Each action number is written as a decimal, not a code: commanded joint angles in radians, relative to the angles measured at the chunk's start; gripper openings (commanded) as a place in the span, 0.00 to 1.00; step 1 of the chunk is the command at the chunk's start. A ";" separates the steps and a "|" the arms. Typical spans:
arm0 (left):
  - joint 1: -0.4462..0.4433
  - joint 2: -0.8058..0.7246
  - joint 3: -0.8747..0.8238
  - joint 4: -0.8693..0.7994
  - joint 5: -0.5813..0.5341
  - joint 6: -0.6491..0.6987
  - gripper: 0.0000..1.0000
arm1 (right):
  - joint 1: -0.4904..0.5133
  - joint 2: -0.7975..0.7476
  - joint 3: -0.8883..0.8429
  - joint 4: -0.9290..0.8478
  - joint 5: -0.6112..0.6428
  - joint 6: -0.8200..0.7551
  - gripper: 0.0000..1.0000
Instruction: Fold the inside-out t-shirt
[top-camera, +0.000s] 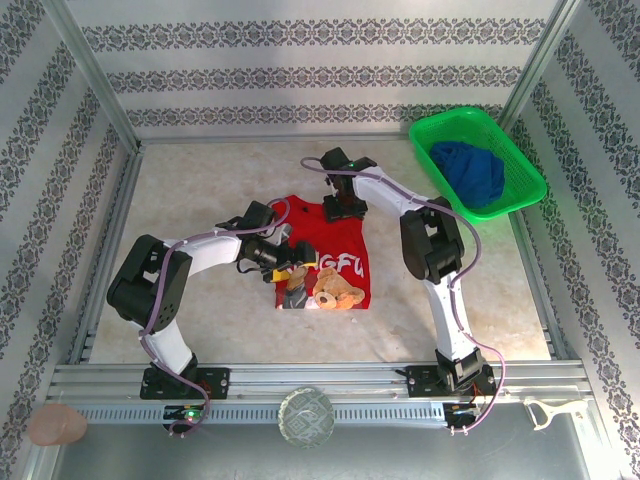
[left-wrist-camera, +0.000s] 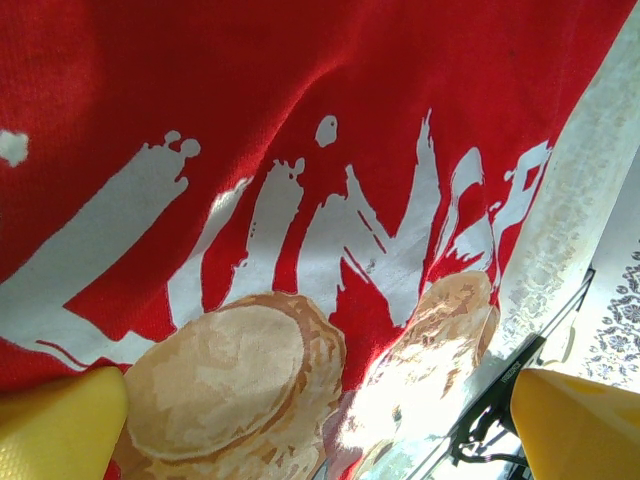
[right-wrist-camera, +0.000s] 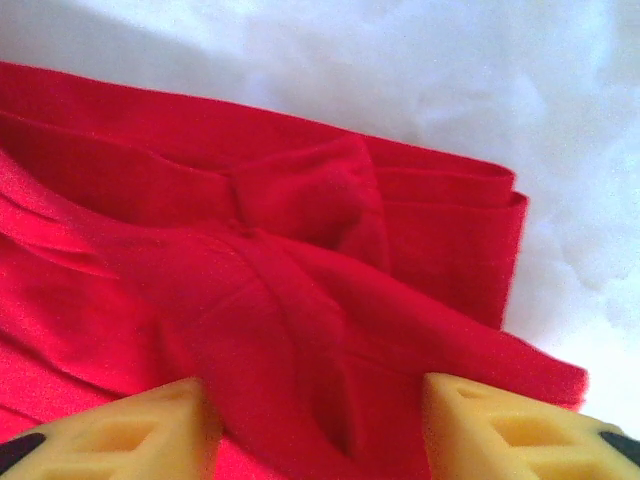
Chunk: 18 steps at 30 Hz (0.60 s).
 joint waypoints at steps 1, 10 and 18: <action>-0.008 0.027 -0.040 0.016 -0.019 0.014 1.00 | -0.035 0.001 0.049 -0.041 0.081 0.019 0.36; -0.007 0.027 -0.063 0.029 -0.018 0.011 1.00 | -0.088 0.044 0.146 -0.077 0.096 0.103 0.03; -0.008 0.018 -0.061 0.032 -0.021 0.005 1.00 | -0.109 0.026 0.146 -0.070 -0.004 0.122 0.59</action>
